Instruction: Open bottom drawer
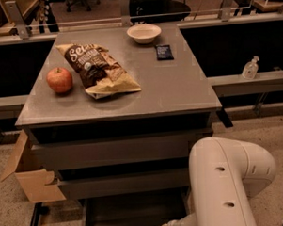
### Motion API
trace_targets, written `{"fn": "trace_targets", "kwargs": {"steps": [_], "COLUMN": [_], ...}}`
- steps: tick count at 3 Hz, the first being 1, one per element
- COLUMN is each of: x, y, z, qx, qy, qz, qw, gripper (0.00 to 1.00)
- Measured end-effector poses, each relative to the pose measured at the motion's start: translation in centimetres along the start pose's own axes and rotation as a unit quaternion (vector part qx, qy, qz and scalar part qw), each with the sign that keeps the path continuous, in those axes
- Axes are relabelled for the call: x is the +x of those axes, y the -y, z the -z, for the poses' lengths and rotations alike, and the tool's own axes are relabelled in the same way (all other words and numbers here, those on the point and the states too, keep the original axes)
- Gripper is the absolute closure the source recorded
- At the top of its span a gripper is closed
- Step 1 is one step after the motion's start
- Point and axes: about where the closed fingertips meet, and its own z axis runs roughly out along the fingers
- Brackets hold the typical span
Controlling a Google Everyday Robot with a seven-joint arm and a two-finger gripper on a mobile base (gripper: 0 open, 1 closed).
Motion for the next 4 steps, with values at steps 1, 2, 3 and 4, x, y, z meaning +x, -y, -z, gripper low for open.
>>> {"fn": "trace_targets", "kwargs": {"steps": [1, 2, 3, 4], "x": [-0.01, -0.05, -0.08, -0.24], "y": [0.0, -0.08, -0.14, 0.02], "z": [0.02, -0.05, -0.11, 0.81], "qx": [0.0, -0.001, -0.002, 0.008], "qy": [0.0, 0.0, 0.001, 0.001], "qz": [0.0, 0.0, 0.0, 0.006], "qw": [1.0, 1.0, 1.0, 0.9999], "gripper": [0.36, 0.13, 0.0, 0.0]}}
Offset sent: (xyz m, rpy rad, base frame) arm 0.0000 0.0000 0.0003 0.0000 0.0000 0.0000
